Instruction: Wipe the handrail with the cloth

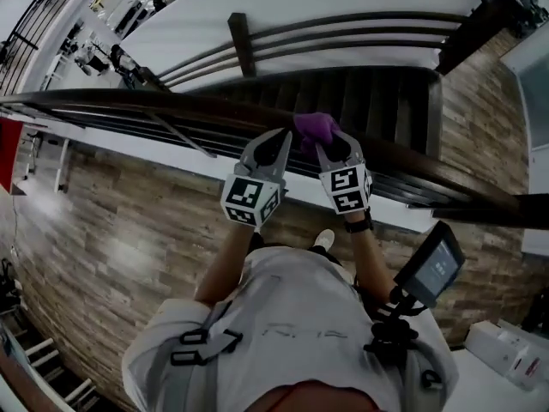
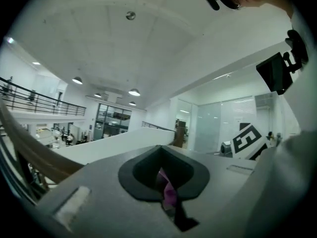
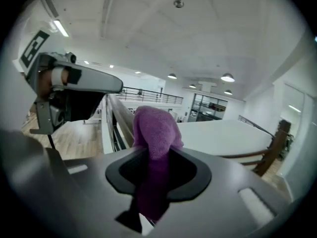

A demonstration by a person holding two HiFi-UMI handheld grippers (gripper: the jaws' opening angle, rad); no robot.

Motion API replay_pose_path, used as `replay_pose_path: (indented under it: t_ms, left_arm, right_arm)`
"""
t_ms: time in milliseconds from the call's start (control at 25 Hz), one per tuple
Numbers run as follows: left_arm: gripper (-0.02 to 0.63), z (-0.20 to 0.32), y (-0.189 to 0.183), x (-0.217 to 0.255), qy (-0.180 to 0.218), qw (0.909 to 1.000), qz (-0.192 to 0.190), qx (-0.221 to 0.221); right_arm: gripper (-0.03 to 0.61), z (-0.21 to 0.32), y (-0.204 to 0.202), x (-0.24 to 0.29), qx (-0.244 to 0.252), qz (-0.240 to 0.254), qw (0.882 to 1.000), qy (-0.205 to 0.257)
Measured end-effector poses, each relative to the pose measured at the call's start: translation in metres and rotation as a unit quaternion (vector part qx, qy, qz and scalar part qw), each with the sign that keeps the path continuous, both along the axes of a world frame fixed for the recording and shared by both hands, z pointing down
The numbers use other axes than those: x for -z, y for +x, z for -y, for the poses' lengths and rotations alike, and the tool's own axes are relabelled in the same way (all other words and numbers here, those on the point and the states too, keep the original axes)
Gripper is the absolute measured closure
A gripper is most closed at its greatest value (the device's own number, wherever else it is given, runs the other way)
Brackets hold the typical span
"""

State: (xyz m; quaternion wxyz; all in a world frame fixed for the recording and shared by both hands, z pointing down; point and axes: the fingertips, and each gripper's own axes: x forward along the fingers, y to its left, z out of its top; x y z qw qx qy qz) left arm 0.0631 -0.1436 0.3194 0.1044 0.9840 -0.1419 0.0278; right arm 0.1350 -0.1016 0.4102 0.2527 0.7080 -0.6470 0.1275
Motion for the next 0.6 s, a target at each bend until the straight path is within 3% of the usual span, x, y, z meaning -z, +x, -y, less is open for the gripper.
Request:
replay_pose_path:
  t_ms: [160, 360, 480, 600]
  left_arm:
    - [0.614, 0.072, -0.089, -0.017, -0.009, 0.9945, 0.016, 0.103]
    - [0.614, 0.141, -0.210, -0.051, -0.023, 0.9757, 0.049, 0.212]
    - [0.614, 0.165, -0.268, -0.064, -0.029, 0.9646, 0.064, 0.254]
    - [0.614, 0.186, -0.308, -0.075, -0.033, 0.9588, 0.065, 0.275]
  right_arm:
    - [0.465, 0.063, -0.080, -0.007, 0.087, -0.018, 0.996, 0.014]
    - [0.465, 0.141, -0.177, -0.026, 0.180, -0.046, 0.981, 0.047]
    - [0.465, 0.184, -0.230, -0.056, 0.235, -0.062, 0.970, 0.022]
    - [0.460, 0.226, -0.267, -0.094, 0.250, -0.074, 0.965, -0.026]
